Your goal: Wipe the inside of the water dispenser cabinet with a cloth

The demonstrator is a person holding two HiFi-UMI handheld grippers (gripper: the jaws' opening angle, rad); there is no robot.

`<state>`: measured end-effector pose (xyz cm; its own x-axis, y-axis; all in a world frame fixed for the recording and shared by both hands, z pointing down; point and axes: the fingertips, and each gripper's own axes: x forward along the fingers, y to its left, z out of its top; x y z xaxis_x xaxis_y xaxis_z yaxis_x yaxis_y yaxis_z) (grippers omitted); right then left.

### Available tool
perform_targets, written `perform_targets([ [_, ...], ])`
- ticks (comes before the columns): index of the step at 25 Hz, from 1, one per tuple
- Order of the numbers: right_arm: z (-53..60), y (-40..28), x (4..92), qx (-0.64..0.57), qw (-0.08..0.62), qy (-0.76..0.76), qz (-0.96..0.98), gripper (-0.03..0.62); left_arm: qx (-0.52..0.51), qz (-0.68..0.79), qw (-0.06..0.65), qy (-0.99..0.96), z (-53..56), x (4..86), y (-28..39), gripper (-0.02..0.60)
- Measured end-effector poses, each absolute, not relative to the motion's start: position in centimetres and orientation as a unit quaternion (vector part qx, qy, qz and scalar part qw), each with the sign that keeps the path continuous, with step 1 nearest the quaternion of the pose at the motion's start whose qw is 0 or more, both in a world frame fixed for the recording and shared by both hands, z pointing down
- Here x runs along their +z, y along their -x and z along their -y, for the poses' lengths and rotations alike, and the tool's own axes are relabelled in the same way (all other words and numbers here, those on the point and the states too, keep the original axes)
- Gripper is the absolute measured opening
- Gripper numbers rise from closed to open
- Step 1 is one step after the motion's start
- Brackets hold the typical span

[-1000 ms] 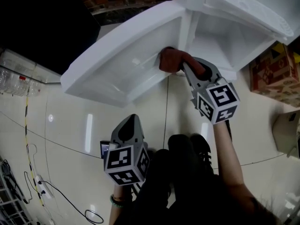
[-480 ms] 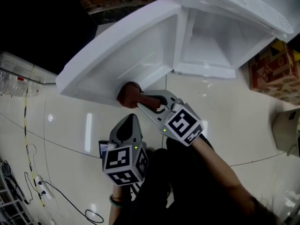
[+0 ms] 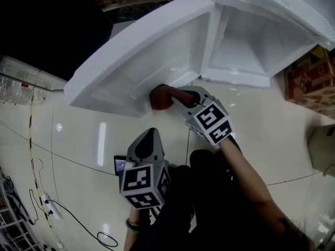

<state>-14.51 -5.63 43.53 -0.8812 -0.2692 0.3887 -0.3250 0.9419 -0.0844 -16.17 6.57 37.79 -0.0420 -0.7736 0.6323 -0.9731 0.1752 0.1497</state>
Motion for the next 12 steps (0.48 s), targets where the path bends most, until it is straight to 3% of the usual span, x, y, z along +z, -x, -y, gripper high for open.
perform_targets([
  [7,12.9,5.6,44.5,0.122,0.189,-0.307,0.925,0.075,0.162,0.699,0.309,-0.625,-6.0,38.0,16.0,0.005],
  [12,12.9,3.7,44.0,0.125,0.184,-0.312,0.924,0.075,0.168,0.695,0.306,-0.628,-5.6,38.1,15.2,0.005],
])
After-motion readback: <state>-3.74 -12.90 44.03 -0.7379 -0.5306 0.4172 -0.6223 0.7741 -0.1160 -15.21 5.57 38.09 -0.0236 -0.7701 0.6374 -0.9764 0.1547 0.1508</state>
